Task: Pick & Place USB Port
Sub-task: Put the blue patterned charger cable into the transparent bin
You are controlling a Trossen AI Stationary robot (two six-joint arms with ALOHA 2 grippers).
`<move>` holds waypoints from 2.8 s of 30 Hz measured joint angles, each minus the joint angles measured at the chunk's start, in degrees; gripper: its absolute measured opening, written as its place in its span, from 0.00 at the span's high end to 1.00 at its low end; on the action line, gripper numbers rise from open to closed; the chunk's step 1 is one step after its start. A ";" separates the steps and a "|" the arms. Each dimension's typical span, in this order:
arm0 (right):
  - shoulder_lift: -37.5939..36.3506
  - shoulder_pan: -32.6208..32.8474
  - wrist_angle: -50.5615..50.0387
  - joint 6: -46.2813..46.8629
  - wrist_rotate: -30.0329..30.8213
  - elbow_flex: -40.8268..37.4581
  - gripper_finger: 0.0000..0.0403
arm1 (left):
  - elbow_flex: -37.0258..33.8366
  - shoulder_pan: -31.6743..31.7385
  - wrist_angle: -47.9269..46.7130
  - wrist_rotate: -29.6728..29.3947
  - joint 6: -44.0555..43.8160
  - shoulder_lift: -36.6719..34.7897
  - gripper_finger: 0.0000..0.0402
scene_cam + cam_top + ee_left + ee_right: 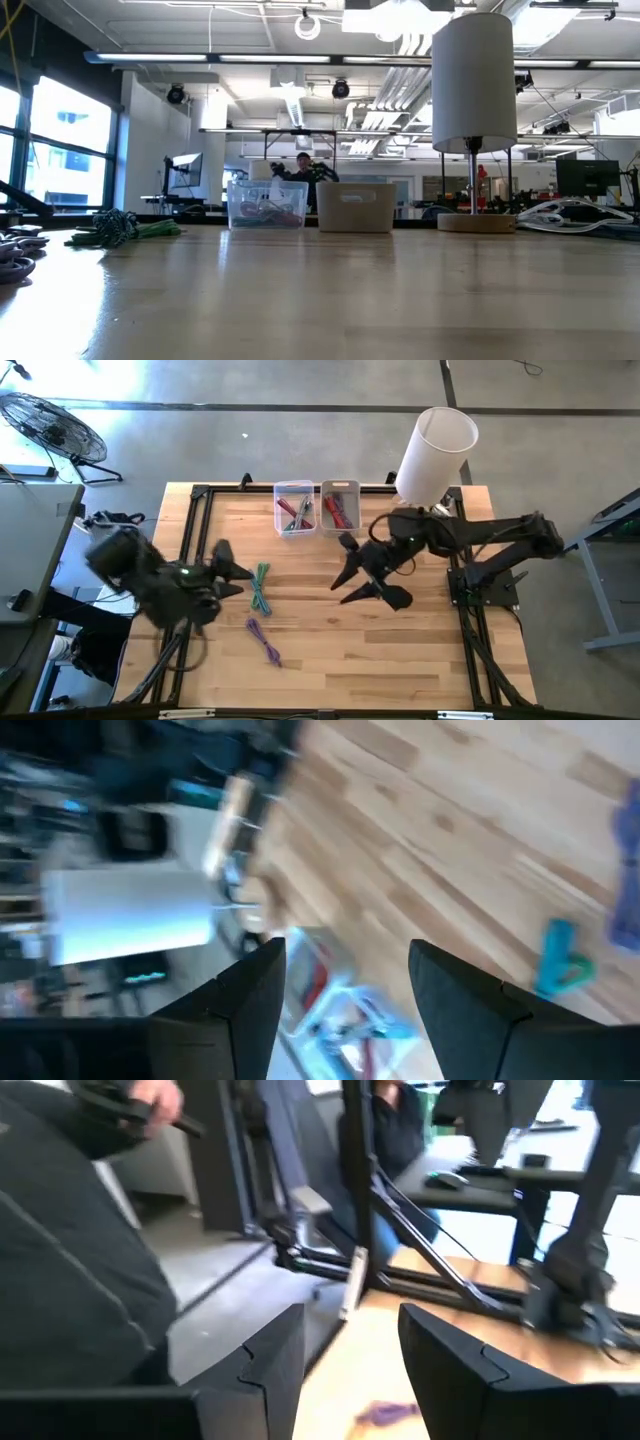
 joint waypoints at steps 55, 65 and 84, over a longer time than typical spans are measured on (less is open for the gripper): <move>-3.00 21.61 -15.29 8.21 32.76 0.00 0.62 | -58.44 22.51 30.63 33.15 7.52 0.07 0.48; -3.00 21.89 -15.25 10.23 32.75 0.00 0.62 | -66.14 22.53 39.05 29.68 10.57 0.05 0.48; -2.97 21.87 -15.23 9.18 34.01 0.00 0.62 | -68.21 25.36 45.16 32.87 9.69 2.50 0.48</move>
